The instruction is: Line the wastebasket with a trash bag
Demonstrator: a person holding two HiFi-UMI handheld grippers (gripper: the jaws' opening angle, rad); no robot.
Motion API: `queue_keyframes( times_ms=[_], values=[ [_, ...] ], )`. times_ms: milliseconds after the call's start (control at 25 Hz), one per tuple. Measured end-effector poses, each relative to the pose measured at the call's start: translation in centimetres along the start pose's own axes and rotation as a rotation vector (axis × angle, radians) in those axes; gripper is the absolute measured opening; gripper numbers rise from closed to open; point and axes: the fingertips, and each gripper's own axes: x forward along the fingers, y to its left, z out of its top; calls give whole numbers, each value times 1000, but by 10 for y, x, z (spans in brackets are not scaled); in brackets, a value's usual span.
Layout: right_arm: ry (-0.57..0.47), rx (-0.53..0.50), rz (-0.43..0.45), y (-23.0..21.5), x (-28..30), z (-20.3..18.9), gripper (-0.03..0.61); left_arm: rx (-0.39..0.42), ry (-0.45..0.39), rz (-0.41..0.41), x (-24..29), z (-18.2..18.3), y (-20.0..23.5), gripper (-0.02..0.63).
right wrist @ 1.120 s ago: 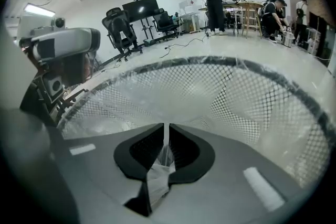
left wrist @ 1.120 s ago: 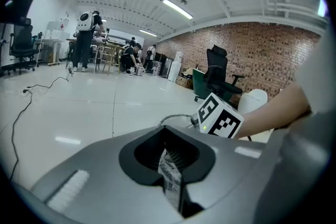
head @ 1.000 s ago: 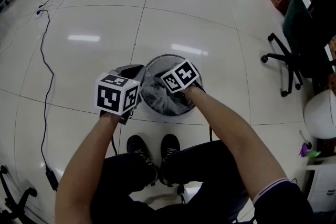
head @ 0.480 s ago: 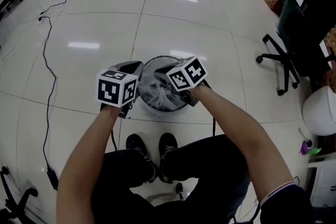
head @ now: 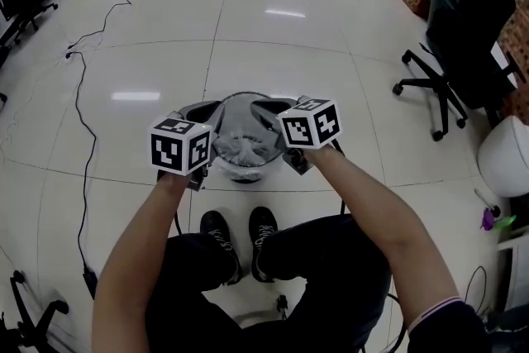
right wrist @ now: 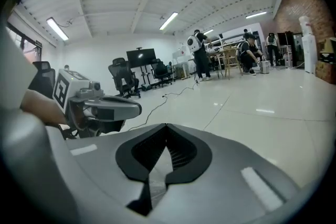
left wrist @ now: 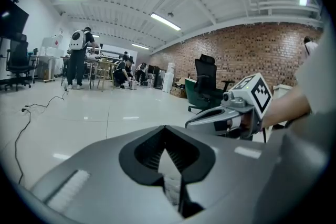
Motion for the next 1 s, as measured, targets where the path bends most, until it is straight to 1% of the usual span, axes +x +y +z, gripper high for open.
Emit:
queue_keyframes(
  times_ms=[80, 200, 280, 400, 520, 720, 1000],
  values=[
    [-47, -11, -15, 8, -15, 8, 2, 17, -15, -7, -9, 7, -13, 12],
    [-98, -67, -42, 19, -32, 22, 2, 52, -39, -15, -21, 17, -28, 12],
    [-129, -107, -54, 28, -43, 32, 2, 54, -63, -22, -29, 25, -36, 12],
    [-166, -173, -53, 46, -56, 42, 2, 55, -96, -37, -40, 33, -47, 12],
    [-184, -230, -41, 67, -66, 44, 2, 69, -114, -42, -50, 37, -58, 12],
    [-224, -226, -24, 87, -84, 34, 2, 80, -147, -49, -61, 40, -76, 12],
    [-267, -215, -34, 99, -113, 15, 2, 75, -164, -46, -72, 28, -103, 12]
  ],
)
